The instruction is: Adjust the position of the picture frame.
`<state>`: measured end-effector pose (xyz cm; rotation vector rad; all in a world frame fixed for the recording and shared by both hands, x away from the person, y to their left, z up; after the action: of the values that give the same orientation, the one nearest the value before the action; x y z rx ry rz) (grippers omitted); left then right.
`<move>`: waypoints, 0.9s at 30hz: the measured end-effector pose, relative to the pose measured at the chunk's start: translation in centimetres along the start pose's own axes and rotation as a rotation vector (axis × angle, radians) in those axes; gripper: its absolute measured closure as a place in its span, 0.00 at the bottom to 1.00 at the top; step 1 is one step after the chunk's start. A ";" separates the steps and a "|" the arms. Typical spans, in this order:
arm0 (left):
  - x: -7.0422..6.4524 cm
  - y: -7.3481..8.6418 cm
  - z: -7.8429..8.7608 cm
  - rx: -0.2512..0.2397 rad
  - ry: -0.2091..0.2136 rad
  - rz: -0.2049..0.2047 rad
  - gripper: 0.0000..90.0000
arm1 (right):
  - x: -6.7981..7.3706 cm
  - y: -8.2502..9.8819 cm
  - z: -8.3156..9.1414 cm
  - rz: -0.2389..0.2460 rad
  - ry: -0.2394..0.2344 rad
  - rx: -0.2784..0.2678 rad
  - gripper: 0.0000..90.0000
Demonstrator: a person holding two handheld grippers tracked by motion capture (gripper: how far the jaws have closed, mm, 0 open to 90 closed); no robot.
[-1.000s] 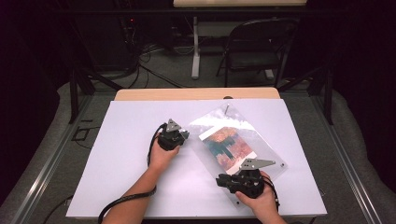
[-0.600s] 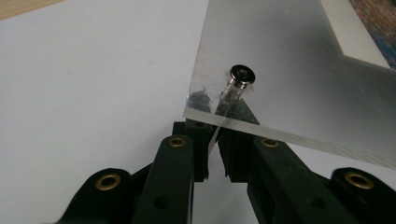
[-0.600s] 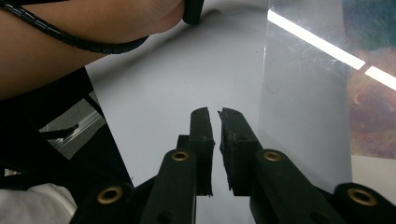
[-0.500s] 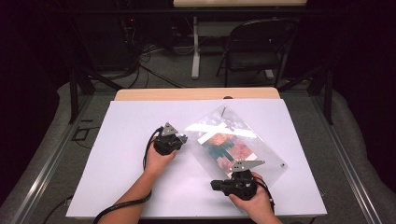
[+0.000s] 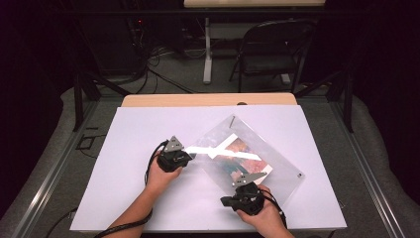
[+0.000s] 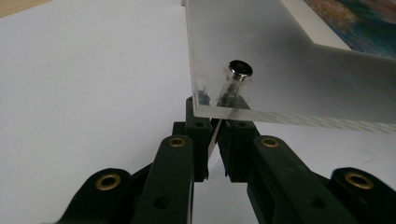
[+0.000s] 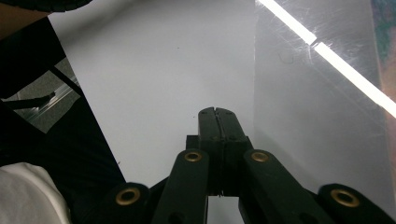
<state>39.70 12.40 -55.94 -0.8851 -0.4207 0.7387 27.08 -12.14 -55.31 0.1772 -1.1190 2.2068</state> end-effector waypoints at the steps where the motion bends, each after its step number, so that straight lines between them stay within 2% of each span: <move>1: 0.0 0.0 0.1 0.000 0.003 -0.008 0.92 | 0.0 0.0 0.0 0.000 0.001 0.002 1.00; 6: -0.3 0.2 0.8 -0.013 0.006 -0.012 0.92 | 0.0 -0.1 0.3 -0.006 -0.007 -0.006 1.00; 10: -0.6 0.3 1.4 -0.020 0.011 -0.020 0.92 | -0.7 -0.3 0.9 -0.018 -0.006 -0.019 1.00; 14: -1.0 0.4 2.1 -0.031 0.020 -0.023 0.93 | -2.1 -0.6 2.0 -0.064 -0.014 -0.050 1.00; 16: -1.3 0.5 2.4 -0.029 0.027 -0.038 0.94 | -3.0 -0.6 2.5 -0.093 -0.019 -0.062 1.00; 19: -1.8 0.6 2.8 -0.031 0.030 -0.041 0.94 | -4.3 -0.8 3.2 -0.143 -0.049 -0.076 1.00; 21: -2.1 0.7 2.9 -0.037 0.040 -0.032 0.94 | -5.0 -1.1 3.6 -0.159 -0.046 -0.077 1.00; 24: -2.5 0.8 3.1 -0.038 0.050 -0.038 0.94 | -5.6 -1.8 3.5 -0.156 -0.037 -0.076 1.00; 26: -2.7 0.8 3.3 -0.050 0.064 -0.027 0.94 | -5.8 -2.3 3.0 -0.156 -0.039 -0.070 1.00; 27: -2.9 0.7 3.4 -0.055 0.071 -0.024 0.95 | -5.9 -2.5 2.7 -0.141 -0.023 -0.053 1.00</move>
<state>35.35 12.48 -54.64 -0.9538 -0.3902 0.6739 32.73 -16.03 -54.20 0.2514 -1.1401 2.0534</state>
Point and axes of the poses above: each handheld gripper's, and its own axes: z roughly backward along the jaws, y roughly out of its underside, x roughly to its left, the point moved 2 cm from there along -z, roughly forward along the jaws, and after that the axes turned 9 degrees about -y, right-handed, at the moved point
